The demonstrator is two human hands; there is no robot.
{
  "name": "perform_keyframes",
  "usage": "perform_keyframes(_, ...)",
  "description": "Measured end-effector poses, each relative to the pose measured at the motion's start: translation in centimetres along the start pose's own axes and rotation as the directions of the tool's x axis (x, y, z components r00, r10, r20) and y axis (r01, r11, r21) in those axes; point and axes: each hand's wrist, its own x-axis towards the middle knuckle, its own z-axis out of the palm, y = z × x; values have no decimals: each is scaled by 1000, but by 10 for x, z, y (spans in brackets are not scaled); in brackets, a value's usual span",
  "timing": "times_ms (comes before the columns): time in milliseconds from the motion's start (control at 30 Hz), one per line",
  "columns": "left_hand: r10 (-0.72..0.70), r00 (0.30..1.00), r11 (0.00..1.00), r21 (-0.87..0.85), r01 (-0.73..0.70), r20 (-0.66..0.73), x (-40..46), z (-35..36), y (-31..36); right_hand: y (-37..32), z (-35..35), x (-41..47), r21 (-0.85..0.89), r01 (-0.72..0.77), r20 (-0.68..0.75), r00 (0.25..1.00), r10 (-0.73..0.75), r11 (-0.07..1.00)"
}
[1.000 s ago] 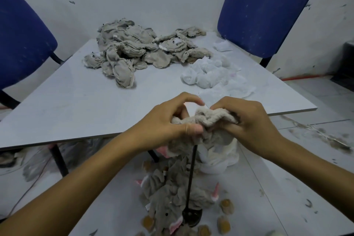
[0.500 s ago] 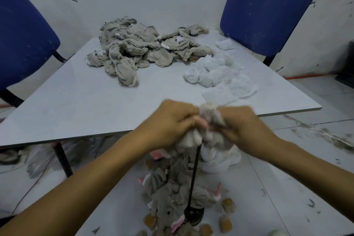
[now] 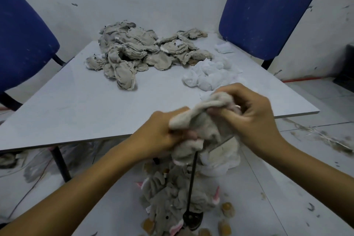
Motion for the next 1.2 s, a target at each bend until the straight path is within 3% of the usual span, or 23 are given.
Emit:
perform_keyframes(67,-118,964,990,98,97,239,-4,7,-1,0,7,-5,-94,19,156,988,-4,995)
perform_keyframes(100,-145,952,989,17,146,270,-5,11,-1,4,12,-10,-141,20,230,973,13,990)
perform_keyframes(200,-143,978,952,-250,177,150,-5,13,3,14,17,-19,-130,-25,274,960,60,991)
perform_keyframes(367,-20,974,954,-297,-49,-224,5,5,17,18,9,-17,-46,53,111,993,-48,998)
perform_keyframes(433,-15,978,976,-216,-31,-207,6,5,18,24,12,-22,-148,63,150,988,-41,987)
perform_keyframes(533,-49,996,993,-113,40,-76,6,8,13,31,20,-29,-126,-52,220,972,79,991)
perform_keyframes(633,7,991,990,-140,-26,-137,6,2,10,27,15,-25,-61,-128,315,938,141,990)
perform_keyframes(700,-45,975,955,-297,-22,-216,5,-4,8,19,5,-17,83,-200,301,939,166,976)
perform_keyframes(767,-101,984,945,-324,49,-146,3,-6,3,13,-3,-8,111,-118,150,984,101,987)
perform_keyframes(800,-104,994,977,-193,93,-46,0,-4,-1,9,-4,-5,109,-84,108,992,72,991)
perform_keyframes(867,-115,979,993,59,106,166,-5,5,-3,4,-2,-6,80,-64,140,989,52,995)
perform_keyframes(900,-140,968,989,73,128,208,-7,9,-2,6,0,-10,46,-76,189,980,66,996)
perform_keyframes(1000,-181,979,967,-165,194,91,-5,9,6,13,7,-21,-18,-162,258,952,162,987)
perform_keyframes(1133,-107,971,947,-321,33,-214,3,-7,16,15,10,-22,71,-160,140,979,149,985)
perform_keyframes(1200,-60,984,963,-268,13,-170,2,-8,15,13,9,-21,49,-89,119,989,83,995)
